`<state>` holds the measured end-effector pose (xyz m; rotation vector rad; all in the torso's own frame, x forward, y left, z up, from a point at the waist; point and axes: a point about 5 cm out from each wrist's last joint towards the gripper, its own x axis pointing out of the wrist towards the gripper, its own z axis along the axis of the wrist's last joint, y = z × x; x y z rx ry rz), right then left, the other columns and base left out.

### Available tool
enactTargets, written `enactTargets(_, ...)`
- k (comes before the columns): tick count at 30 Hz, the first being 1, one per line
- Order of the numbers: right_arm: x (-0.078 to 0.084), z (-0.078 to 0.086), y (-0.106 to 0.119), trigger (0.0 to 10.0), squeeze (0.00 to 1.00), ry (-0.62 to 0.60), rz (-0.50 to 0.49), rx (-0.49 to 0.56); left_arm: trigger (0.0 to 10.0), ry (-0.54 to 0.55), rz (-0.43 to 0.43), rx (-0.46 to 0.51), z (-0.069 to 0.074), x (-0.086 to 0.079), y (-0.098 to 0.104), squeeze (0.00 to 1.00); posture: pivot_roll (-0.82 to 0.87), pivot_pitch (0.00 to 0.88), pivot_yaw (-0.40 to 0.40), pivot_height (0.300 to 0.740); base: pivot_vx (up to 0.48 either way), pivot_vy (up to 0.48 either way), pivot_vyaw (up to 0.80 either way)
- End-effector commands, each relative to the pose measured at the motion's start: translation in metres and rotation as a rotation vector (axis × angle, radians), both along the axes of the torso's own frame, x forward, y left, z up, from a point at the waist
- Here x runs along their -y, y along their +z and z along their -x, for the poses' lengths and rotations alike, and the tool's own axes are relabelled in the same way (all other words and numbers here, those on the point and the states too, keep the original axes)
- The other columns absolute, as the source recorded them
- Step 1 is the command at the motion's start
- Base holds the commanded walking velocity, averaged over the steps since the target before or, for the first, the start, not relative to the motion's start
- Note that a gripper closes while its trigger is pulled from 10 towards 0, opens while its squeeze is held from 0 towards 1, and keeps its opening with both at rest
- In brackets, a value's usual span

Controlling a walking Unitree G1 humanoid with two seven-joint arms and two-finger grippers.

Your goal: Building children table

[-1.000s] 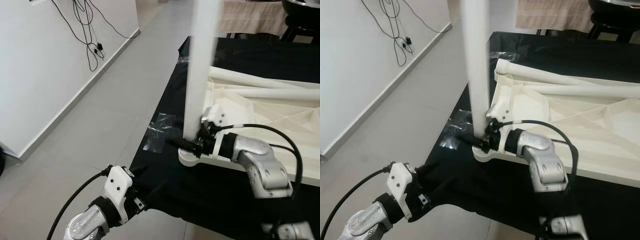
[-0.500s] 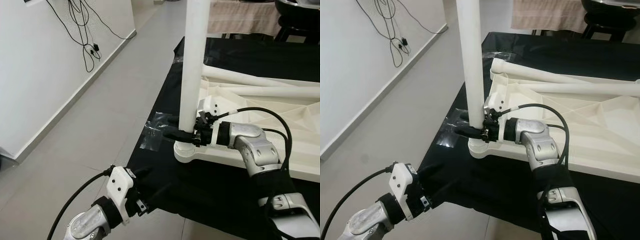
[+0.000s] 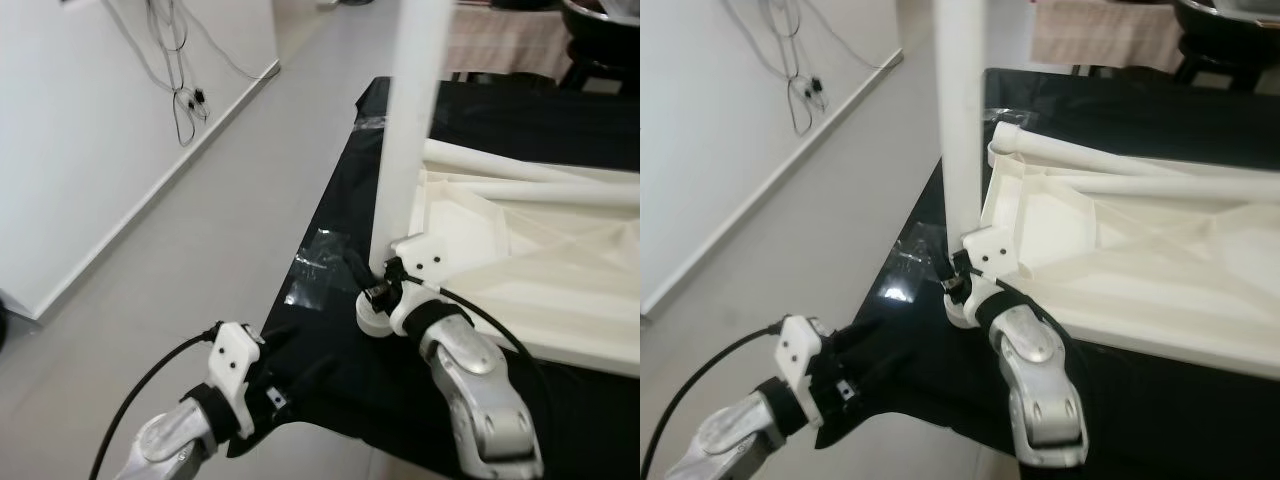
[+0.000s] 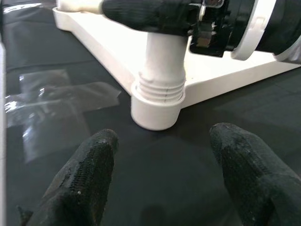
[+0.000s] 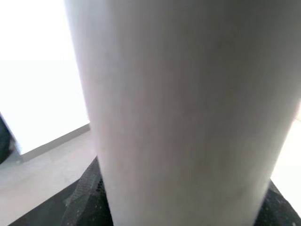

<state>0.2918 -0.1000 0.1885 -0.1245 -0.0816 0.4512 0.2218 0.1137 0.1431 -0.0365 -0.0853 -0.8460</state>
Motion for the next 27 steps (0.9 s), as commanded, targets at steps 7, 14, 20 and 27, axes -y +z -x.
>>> enactTargets(7,0.000,-0.024,-0.010,10.0,1.00,0.137,-0.028,-0.099,10.0,0.038,-0.001,-0.008,0.000,-0.005,-0.004,0.00,-0.06,0.197,0.071,0.740,0.000,0.000,0.00)
enactTargets(14,-0.002,-0.026,0.015,10.0,0.00,0.546,0.001,-0.050,10.0,0.024,0.003,-0.009,0.000,-0.003,-0.004,0.00,-0.05,0.196,0.070,0.740,0.000,0.000,0.00)
enactTargets(20,-0.005,-0.041,0.022,10.0,0.00,0.763,0.057,-0.063,10.0,0.017,0.004,-0.007,0.001,0.000,-0.005,0.00,-0.04,0.190,0.066,0.740,0.000,0.000,0.00)
enactTargets(27,-0.007,-0.049,0.025,3.5,0.00,0.832,0.055,-0.087,10.0,0.012,0.004,-0.005,0.002,0.001,-0.005,0.00,-0.02,0.190,0.064,0.740,0.000,0.000,0.00)
